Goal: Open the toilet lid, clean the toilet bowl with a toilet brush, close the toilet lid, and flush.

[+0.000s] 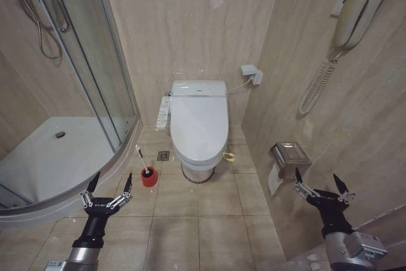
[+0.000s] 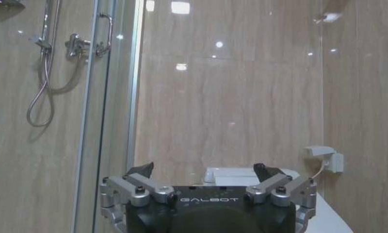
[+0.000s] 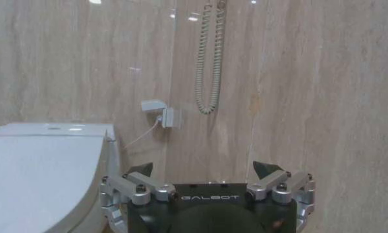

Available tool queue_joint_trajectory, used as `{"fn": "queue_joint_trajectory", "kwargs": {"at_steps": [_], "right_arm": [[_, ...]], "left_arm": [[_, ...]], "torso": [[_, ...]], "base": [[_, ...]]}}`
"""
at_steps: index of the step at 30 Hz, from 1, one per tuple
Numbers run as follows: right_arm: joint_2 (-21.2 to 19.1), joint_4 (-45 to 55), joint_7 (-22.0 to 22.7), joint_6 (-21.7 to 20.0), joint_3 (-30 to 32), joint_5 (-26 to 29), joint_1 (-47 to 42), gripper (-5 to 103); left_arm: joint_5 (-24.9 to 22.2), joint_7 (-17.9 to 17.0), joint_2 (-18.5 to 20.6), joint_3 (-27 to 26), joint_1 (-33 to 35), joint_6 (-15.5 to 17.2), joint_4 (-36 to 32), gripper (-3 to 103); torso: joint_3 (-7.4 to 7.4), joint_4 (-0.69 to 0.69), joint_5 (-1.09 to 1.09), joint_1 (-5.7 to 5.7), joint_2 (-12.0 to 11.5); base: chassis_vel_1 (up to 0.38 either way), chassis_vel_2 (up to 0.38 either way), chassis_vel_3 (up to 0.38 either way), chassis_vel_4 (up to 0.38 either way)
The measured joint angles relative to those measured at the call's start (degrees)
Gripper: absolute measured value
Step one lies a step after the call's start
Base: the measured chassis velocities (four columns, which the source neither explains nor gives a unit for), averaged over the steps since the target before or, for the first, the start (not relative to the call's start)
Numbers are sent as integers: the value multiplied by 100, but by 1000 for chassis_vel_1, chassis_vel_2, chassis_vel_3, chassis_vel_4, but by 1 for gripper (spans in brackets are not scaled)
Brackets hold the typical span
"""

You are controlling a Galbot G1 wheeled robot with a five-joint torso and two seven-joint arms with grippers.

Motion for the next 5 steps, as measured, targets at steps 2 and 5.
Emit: {"fn": "queue_joint_trajectory", "kwargs": {"at_steps": [2,5], "right_arm": [[0,0,0,0,0,0,0,100],[0,0,0,0,0,0,0,100]], "left_arm": [[0,0,0,0,0,0,0,100],[0,0,0,0,0,0,0,100]], "torso": [[0,0,0,0,0],[0,0,0,0,0]], "base": [[0,0,0,0],[0,0,0,0]]}}
